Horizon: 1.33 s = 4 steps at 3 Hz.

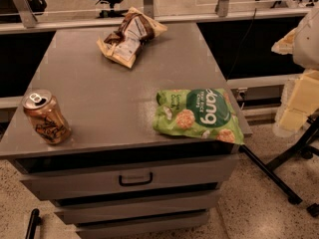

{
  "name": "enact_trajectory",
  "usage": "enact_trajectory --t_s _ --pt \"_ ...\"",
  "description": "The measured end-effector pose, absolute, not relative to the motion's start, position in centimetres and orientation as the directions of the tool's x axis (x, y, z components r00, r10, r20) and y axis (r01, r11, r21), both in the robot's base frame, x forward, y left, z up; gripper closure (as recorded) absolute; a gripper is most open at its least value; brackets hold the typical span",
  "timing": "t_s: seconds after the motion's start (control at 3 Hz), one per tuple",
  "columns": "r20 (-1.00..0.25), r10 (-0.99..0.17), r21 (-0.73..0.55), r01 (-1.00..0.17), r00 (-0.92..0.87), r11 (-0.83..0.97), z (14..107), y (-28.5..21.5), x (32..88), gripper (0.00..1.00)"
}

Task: Move brown chip bag near orange can

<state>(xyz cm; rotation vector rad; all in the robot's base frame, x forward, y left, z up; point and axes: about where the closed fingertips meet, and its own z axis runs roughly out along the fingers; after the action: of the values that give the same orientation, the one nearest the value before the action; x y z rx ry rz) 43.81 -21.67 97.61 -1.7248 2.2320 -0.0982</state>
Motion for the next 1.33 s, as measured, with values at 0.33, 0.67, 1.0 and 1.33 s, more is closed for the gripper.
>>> enact_trajectory --t_s 0.33,0.67,1.0,1.33 --pt "-0.207 -0.953 -0.246 -0.931 -0.22 0.269 97.6 -21.6 43.9 0.0" --pt "-0.238 -0.961 -0.276 -0.939 -0.14 0.206 98.1 -19.9 46.6 0.0" --pt "-0.278 -0.961 -0.325 -0.94 -0.006 0.1 98.7 -15.8 51.9 0.0" --pt "-0.31 -0.948 -0.376 -0.925 0.066 0.059 99.0 -11.2 58.6 0.0"
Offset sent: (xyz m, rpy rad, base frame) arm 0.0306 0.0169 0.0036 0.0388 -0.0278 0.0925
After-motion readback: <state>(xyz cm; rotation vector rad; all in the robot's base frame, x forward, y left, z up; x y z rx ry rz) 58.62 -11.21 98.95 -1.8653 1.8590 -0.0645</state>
